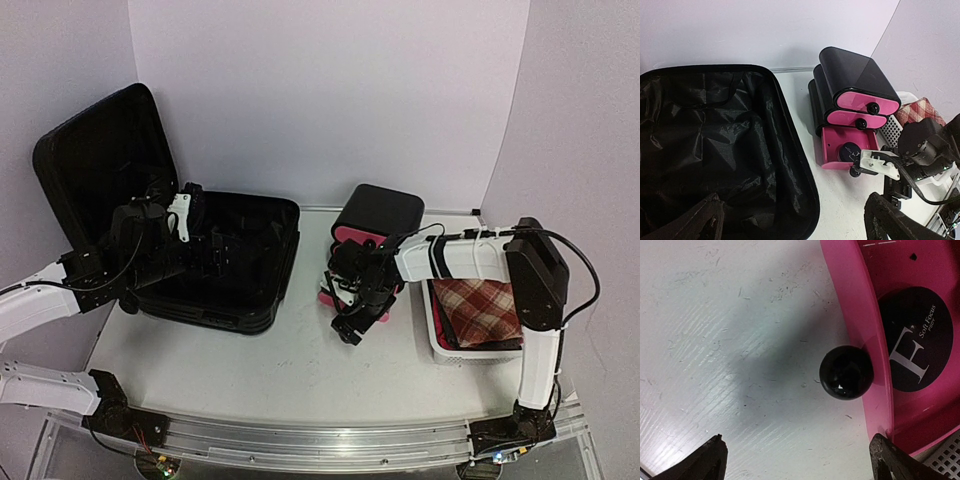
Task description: Open, take out, and arrange the luggage
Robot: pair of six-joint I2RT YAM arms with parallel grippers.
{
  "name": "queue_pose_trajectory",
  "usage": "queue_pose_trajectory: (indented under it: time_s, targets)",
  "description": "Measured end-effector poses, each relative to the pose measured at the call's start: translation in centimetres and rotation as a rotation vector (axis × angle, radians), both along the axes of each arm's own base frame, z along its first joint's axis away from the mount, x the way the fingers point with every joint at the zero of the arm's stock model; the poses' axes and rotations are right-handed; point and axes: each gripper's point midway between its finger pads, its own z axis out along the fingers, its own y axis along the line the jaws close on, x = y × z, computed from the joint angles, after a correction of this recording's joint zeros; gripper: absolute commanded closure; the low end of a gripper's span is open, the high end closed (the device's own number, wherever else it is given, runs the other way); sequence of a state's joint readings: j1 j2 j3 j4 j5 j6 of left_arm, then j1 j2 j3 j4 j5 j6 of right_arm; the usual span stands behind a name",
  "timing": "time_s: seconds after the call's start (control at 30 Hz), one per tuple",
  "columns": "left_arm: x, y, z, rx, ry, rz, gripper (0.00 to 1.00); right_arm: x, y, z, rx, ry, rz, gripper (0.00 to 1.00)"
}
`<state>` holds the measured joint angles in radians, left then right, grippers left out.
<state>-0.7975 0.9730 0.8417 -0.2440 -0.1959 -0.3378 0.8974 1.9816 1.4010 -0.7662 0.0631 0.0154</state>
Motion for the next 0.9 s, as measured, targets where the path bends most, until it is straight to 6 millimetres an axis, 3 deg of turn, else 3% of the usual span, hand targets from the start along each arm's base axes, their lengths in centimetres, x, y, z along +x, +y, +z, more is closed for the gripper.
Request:
queue_pose_trajectory:
  time_s: [0.47, 0.7, 0.9]
  targets:
    - [0.3, -0.7, -1.3, 0.02, 0.033, -0.014, 0.01, 3.5, -1.4, 0.0, -0.128, -0.188, 0.023, 0.02]
    - [0.2, -1.1, -1.1, 0.009, 0.042, -0.029, 0.01, 6.3, -0.8, 0.9, -0.167, -0.303, 0.023, 0.02]
    - [0.2, -1.3, -0.6, -0.016, 0.048, -0.033, 0.01, 7.2, -0.6, 0.4, -0.194, -0.331, 0.034, 0.02]
